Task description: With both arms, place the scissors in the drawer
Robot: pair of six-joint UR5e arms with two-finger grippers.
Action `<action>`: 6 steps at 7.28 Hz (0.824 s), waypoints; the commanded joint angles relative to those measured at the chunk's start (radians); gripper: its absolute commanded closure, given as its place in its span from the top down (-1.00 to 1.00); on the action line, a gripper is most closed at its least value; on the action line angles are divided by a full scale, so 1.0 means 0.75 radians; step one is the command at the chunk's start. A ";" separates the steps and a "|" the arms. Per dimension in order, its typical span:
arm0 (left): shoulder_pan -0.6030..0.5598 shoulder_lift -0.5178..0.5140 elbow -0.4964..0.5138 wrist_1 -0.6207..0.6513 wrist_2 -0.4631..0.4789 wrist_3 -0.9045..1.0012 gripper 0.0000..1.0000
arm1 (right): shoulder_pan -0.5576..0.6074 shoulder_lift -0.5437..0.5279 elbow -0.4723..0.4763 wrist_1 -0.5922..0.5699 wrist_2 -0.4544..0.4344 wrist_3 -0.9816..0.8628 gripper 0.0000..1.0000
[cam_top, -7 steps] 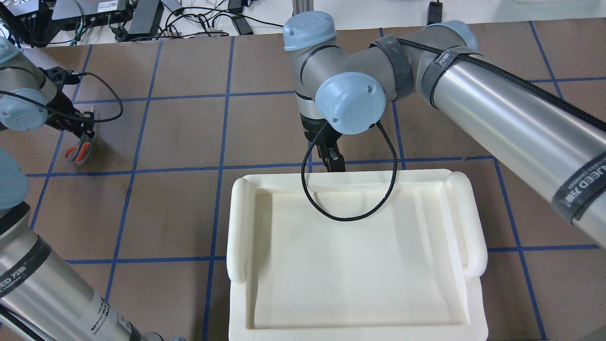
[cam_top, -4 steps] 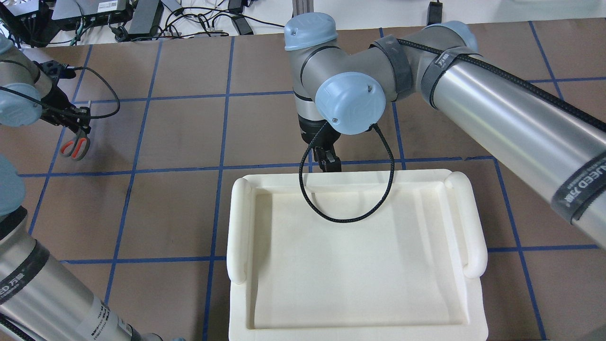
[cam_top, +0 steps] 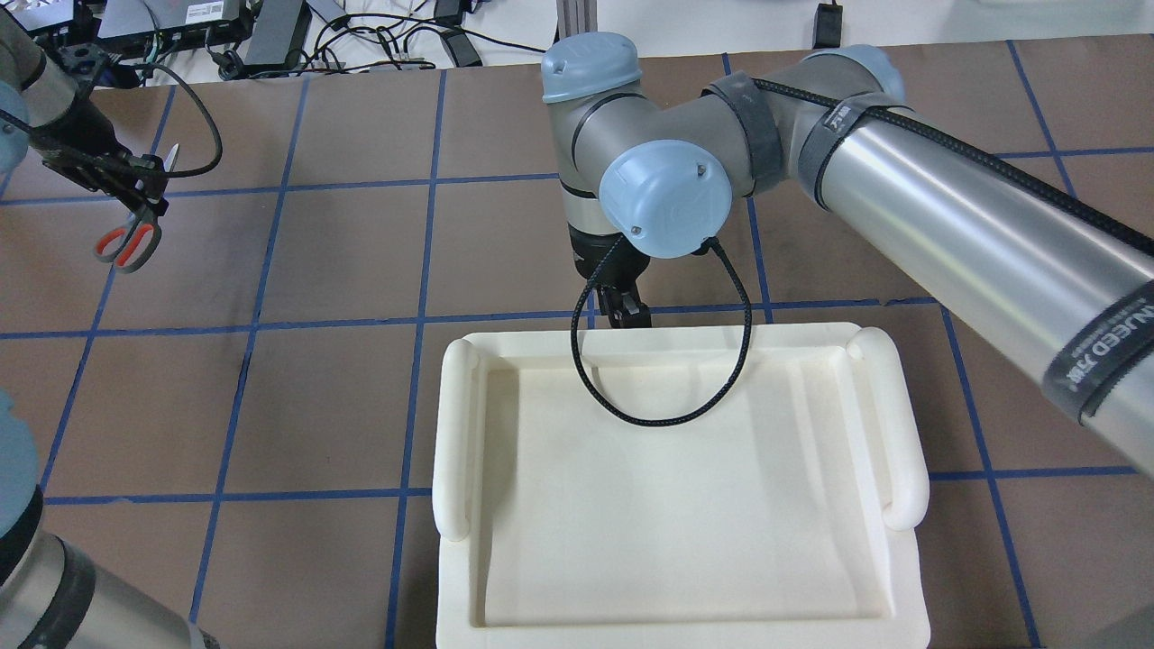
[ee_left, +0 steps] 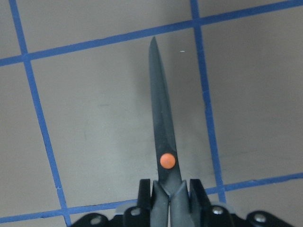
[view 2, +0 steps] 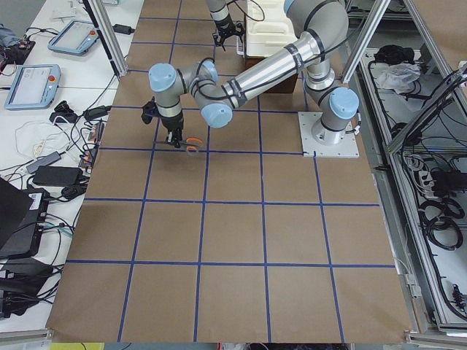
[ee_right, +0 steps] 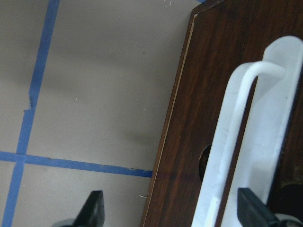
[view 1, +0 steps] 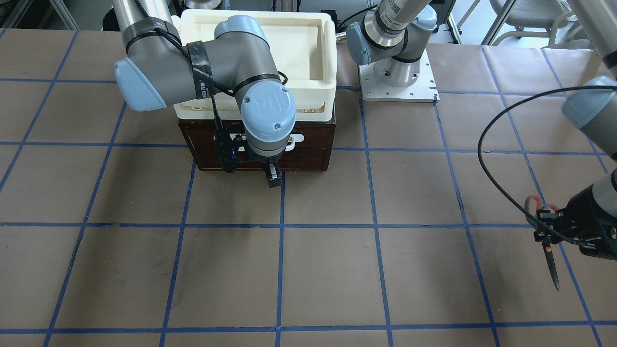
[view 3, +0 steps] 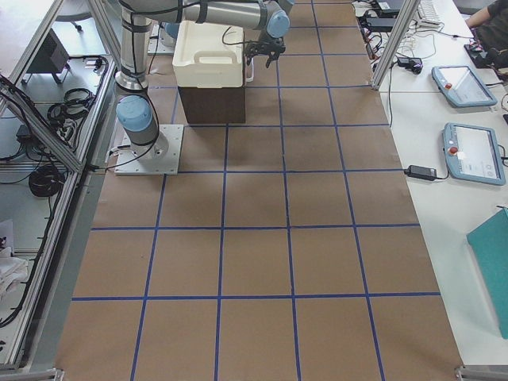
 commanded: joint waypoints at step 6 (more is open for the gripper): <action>-0.238 0.468 0.035 -0.493 -0.093 1.147 -0.91 | -0.002 0.041 0.000 -0.005 -0.008 -0.008 1.00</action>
